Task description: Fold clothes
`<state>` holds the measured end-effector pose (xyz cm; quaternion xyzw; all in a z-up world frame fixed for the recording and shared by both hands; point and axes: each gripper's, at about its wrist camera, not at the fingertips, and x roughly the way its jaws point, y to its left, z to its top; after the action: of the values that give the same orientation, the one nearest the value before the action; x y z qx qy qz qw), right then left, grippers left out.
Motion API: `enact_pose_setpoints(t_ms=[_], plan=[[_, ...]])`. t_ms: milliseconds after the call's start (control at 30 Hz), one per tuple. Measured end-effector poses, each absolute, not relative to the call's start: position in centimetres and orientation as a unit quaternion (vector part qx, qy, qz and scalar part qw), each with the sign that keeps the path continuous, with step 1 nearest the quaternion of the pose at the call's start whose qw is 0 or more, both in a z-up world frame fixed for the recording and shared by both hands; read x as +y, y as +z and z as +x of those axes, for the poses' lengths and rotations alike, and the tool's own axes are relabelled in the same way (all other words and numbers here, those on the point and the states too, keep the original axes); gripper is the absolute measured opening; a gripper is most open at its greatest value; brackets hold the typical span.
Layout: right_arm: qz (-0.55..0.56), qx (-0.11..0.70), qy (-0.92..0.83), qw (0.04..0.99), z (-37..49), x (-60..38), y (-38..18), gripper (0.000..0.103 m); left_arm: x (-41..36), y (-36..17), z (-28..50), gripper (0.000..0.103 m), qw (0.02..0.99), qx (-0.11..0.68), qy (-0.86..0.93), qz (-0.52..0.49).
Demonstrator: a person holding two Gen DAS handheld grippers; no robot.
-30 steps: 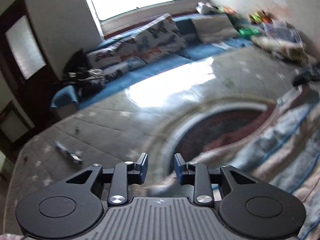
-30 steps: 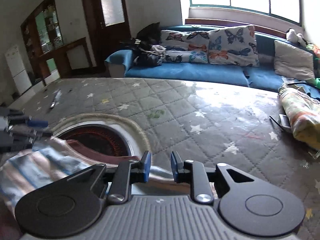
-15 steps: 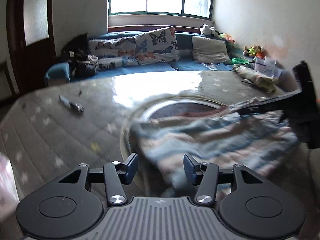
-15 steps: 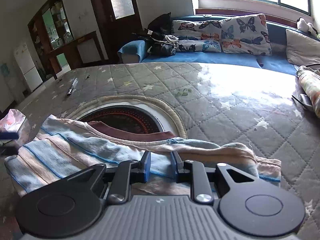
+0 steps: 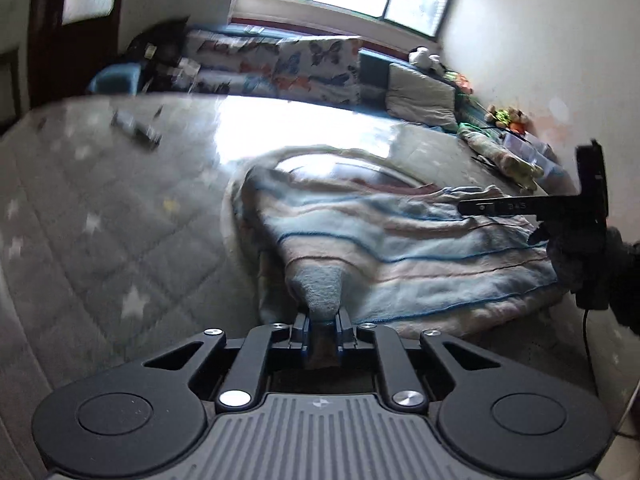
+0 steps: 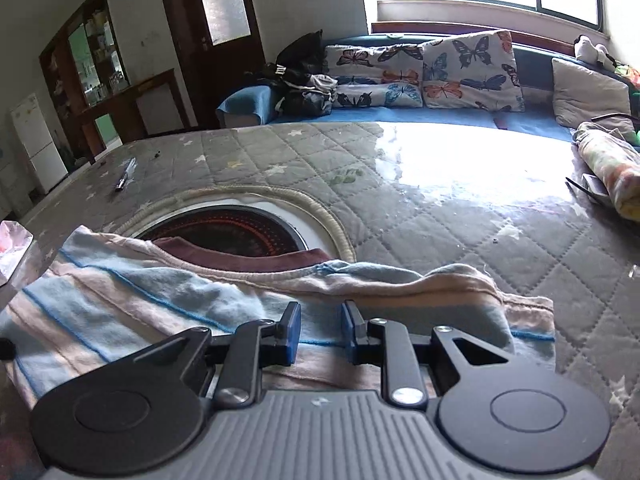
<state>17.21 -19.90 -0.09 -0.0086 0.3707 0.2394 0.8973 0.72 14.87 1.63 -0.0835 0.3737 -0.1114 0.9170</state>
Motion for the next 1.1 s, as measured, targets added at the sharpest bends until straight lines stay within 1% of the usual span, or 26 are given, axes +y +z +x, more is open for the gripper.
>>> enact_pose_setpoints(t_ms=[100, 167, 200, 400, 533, 800, 933, 1033, 1100], plan=[[-0.014, 0.363, 0.234, 0.902, 17.2, -19.8, -0.3, 0.021, 15.9, 1.3, 0.5, 0.017, 0.913, 0.38, -0.102, -0.105], [-0.015, 0.362, 0.232, 0.903, 17.2, -19.7, -0.4, 0.021, 16.6, 1.0, 0.3, 0.027, 0.91, 0.384, -0.096, -0.118], [-0.014, 0.361, 0.231, 0.903, 17.2, -19.6, -0.4, 0.021, 16.9, 0.9, 0.2, 0.028, 0.909, 0.386, -0.093, -0.124], [-0.007, 0.361, 0.222, 0.906, 17.1, -19.7, 0.1, 0.022, 15.8, 4.7, 0.1, 0.025, 0.937, 0.338, -0.072, -0.055], [-0.006, 0.356, 0.227, 0.907, 16.6, -19.6, 0.5, 0.023, 14.6, 6.2, 1.1, 0.025, 0.941, 0.322, -0.089, -0.048], [-0.001, 0.358, 0.226, 0.906, 16.6, -19.1, -0.1, 0.023, 10.4, 2.6, 6.6, 0.025, 0.923, 0.364, -0.122, -0.01], [-0.002, 0.354, 0.224, 0.908, 16.7, -19.2, -0.5, 0.023, 11.5, 0.5, 8.6, 0.025, 0.917, 0.388, -0.092, -0.01], [-0.003, 0.352, 0.225, 0.908, 16.8, -19.4, -0.5, 0.023, 12.8, 0.9, 8.8, 0.025, 0.917, 0.389, -0.086, -0.033], [0.0, 0.354, 0.226, 0.908, 16.9, -19.5, -0.4, 0.023, 12.8, 1.8, 8.8, 0.024, 0.921, 0.378, -0.087, -0.029]])
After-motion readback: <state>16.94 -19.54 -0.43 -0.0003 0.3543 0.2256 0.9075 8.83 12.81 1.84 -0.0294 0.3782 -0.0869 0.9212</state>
